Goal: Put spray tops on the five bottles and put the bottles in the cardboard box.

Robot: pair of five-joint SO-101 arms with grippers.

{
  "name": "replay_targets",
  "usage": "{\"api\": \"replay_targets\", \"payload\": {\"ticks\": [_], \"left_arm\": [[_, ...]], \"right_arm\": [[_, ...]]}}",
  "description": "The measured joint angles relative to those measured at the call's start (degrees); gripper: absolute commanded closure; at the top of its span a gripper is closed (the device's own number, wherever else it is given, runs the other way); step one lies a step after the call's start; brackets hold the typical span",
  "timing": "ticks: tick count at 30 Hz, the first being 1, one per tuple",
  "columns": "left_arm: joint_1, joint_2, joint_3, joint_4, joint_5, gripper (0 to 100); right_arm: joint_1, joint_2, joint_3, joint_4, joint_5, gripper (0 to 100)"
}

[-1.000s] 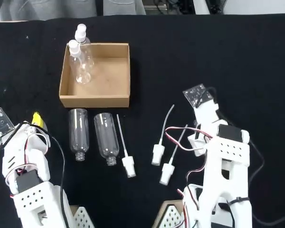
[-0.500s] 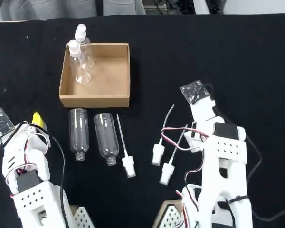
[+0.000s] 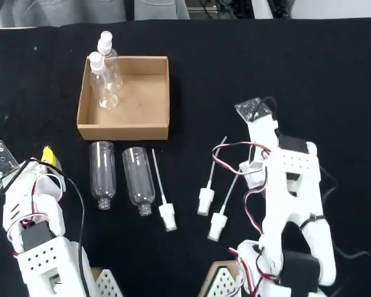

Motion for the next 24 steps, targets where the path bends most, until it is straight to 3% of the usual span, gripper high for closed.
{"api": "replay_targets", "payload": {"ticks": [14, 20, 24], "left_arm": [[0.00, 0.00, 0.00, 0.00, 0.00, 82], [0.00, -0.79, 0.00, 0.00, 0.00, 82], [0.00, -2.81, 1.85, 0.00, -0.09, 82]], "right_arm": [[0.09, 10.02, 0.00, -7.30, -0.09, 70.7], [0.35, 11.69, -0.09, -7.74, -0.09, 81.4], [0.35, 11.69, -0.09, -7.82, -0.09, 82.5]]}}
